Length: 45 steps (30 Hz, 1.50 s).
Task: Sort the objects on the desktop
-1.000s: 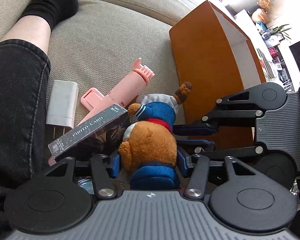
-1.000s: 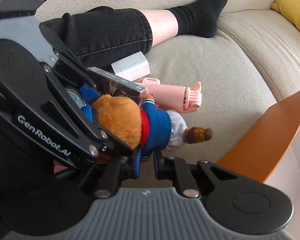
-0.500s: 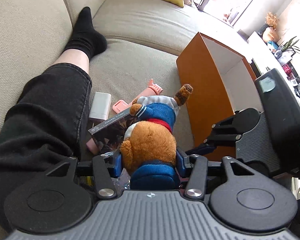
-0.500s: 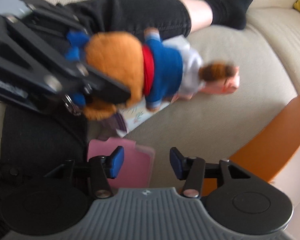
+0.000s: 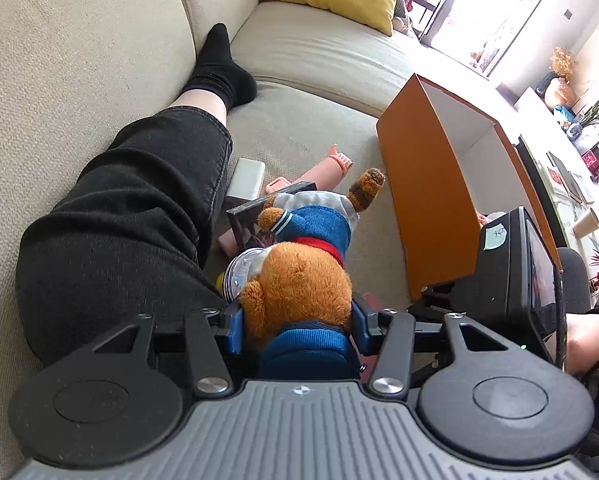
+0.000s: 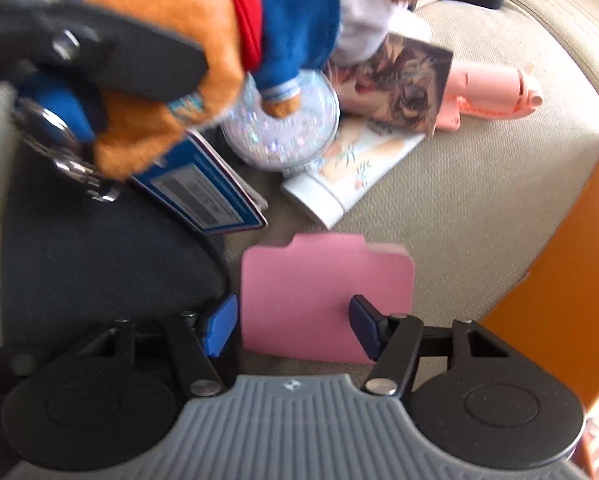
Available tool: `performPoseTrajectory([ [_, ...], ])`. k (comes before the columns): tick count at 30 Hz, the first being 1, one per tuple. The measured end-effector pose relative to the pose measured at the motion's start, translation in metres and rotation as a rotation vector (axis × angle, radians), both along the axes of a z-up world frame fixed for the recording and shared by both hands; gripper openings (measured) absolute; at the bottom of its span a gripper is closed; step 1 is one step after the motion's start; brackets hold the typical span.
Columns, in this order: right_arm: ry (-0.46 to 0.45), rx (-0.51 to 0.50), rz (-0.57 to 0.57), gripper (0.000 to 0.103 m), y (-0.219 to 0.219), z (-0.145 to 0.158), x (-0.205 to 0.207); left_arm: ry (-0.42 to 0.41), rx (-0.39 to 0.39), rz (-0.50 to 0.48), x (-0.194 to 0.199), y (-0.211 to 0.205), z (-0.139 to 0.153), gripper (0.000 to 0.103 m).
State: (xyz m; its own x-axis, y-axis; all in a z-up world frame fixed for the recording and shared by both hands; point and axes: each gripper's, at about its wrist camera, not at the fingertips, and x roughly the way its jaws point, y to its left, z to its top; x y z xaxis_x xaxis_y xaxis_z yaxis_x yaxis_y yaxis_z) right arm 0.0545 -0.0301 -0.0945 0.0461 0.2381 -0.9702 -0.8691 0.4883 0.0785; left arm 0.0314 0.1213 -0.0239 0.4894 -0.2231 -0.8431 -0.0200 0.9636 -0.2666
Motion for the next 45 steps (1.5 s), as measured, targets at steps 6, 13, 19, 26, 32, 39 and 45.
performPoseTrajectory([
  [6,-0.065,-0.013,0.014,0.075,0.006,-0.004,-0.015,-0.027,-0.025,0.031,-0.017,0.003,0.0,0.058],
  [13,-0.124,0.016,-0.024,0.092,-0.006,-0.011,-0.008,-0.048,-0.048,0.048,-0.031,0.002,0.001,0.058],
  [19,-0.171,0.009,-0.023,0.08,-0.007,-0.003,-0.011,-0.063,-0.044,0.04,-0.036,-0.003,0.005,0.058],
  [26,-0.203,0.011,-0.08,0.066,-0.007,0.006,0.004,-0.064,-0.045,0.052,-0.036,-0.004,0.004,0.058],
  [32,-0.264,-0.052,-0.037,0.079,0.0,-0.004,-0.004,-0.062,-0.05,0.059,-0.036,-0.002,0.003,0.058],
  [39,-0.354,-0.105,-0.015,0.078,0.005,-0.013,-0.01,-0.067,-0.051,0.082,-0.039,0.003,0.004,0.058],
  [45,-0.312,-0.043,0.002,0.053,-0.009,0.005,-0.012,-0.075,-0.052,0.073,-0.04,0.002,0.007,0.058],
])
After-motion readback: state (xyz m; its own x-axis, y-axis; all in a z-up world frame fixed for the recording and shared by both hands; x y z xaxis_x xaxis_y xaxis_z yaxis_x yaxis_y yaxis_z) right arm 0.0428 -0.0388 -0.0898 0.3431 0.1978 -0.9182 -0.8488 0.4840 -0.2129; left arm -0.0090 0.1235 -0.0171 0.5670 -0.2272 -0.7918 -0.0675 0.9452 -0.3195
